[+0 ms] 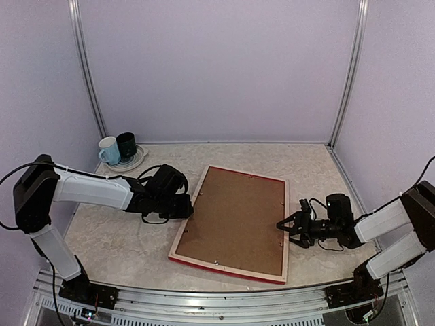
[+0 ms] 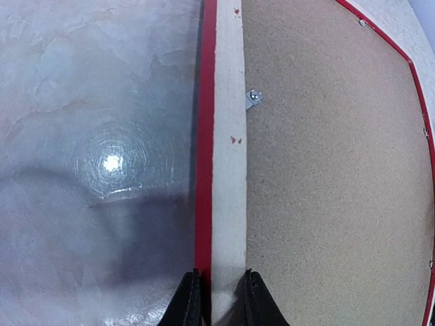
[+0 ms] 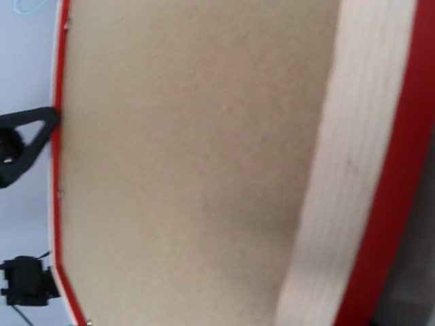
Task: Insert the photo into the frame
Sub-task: Pick up the photo frame from the center of the board.
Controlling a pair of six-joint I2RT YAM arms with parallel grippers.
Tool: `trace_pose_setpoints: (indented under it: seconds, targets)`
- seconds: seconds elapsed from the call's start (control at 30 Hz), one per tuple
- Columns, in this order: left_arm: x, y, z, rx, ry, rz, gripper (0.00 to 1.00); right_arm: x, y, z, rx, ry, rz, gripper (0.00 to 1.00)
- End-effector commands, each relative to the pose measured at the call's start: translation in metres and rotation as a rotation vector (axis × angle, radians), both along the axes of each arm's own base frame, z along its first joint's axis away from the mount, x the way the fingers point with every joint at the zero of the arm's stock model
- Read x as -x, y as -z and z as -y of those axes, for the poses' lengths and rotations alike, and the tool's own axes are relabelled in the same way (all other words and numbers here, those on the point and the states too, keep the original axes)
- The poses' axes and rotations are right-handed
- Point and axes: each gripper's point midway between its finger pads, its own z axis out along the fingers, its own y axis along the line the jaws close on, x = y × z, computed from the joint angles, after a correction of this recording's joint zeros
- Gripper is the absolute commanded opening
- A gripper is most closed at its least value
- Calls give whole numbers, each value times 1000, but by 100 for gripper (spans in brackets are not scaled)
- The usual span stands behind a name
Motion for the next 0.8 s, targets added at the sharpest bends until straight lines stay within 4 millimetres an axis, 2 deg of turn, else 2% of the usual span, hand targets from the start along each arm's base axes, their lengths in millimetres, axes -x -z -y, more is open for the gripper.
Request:
trace_pose_setpoints:
  seconds: [0.0,0.2,0.4,0.5,0.77]
  targets:
    - [-16,-34,28,164,-2,63,0,14,4,-9,-83,-39,-35,85]
    - [-11,-23,25,145,6,50,0,19,-1,-16,-214,-67,-27,80]
    - [-6,-8,21,127,11,27,0,23,-6,-19,-288,-75,-14,66]
    - [-4,-2,21,129,14,23,0,23,-9,-19,-301,-79,-2,58]
    - [-1,11,18,115,21,7,0,15,-16,-20,-265,-79,47,46]
